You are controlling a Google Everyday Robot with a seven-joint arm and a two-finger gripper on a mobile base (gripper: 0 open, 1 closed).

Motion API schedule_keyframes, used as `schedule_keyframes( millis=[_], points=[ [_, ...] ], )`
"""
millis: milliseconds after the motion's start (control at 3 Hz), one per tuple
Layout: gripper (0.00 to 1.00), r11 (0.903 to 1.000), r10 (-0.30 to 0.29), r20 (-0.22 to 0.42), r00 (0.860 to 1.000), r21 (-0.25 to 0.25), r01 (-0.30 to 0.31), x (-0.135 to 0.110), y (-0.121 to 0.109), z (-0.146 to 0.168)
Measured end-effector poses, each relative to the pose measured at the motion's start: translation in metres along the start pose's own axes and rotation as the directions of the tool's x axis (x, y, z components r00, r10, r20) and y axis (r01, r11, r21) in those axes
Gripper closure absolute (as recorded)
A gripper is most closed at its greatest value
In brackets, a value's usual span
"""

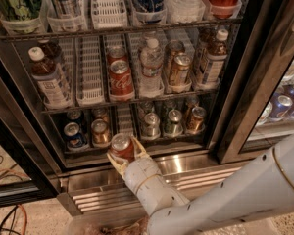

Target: Pick coke can from bottom shelf of fridge

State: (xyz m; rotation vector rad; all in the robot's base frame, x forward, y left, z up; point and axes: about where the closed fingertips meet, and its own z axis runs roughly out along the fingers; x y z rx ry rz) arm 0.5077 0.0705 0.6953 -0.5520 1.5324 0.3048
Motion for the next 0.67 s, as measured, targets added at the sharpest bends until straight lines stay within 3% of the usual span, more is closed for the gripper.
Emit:
schedule_keyframes(
  millis=[333,667],
  points=[
    [1.00,0.9954,0.011,0.019,1.000,-0.096,-0.009,-0.006,0.028,-0.006],
    [1.00,0.9898,0.013,0.031,0.999,-0.142,-0.008,-0.010,0.044,-0.012]
  ],
)
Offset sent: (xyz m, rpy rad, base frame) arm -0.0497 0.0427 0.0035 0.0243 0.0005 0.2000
